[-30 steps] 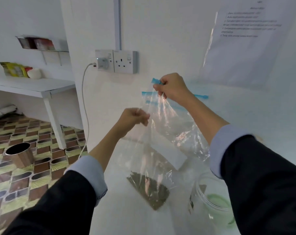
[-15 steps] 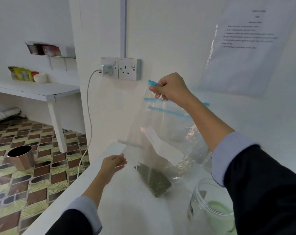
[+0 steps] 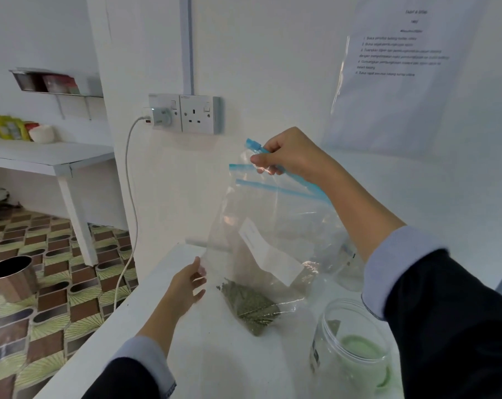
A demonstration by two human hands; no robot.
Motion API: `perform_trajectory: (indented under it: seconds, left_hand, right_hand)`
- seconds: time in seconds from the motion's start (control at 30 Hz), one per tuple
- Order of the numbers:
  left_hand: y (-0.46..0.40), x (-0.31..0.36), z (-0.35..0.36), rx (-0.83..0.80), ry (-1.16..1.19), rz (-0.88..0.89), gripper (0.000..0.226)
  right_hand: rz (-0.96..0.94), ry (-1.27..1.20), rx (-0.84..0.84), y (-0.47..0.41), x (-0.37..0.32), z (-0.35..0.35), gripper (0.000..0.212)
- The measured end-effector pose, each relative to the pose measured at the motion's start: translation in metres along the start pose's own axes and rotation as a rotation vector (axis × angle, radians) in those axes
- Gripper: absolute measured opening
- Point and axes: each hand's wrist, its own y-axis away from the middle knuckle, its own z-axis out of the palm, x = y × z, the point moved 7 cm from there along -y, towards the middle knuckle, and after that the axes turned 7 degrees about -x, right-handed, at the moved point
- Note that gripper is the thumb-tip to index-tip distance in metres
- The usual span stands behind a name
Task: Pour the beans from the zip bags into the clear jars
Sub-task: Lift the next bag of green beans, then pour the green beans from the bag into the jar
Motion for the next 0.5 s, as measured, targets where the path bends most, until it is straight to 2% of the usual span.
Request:
perform_trajectory:
  seconds: [0.1,0.2,0.3,0.5]
  left_hand:
    - [-0.002,-0.002,0.006,-0.077,0.121,-0.030,0.031]
    - [-0.004,0.001,0.008,-0.058,0.215,-0.005,0.026]
    - [-0.004,0.014,0.012,-0.043,0.316,0.053,0.023]
    - [0.005,0.077,0.025,-0.133,0.436,0.209,0.040]
  right_hand:
    - [0.026,0.044,-0.022,0.004,0.003,-0.001,0.019]
    - [0.071,0.059,-0.006,0.004,0.006,-0.003,0.020]
    - [0.077,0.088,0.084,0.006,0.004,-0.015,0.023]
    - [0.001,-0.009,0.313,0.030,-0.005,-0.059,0.021]
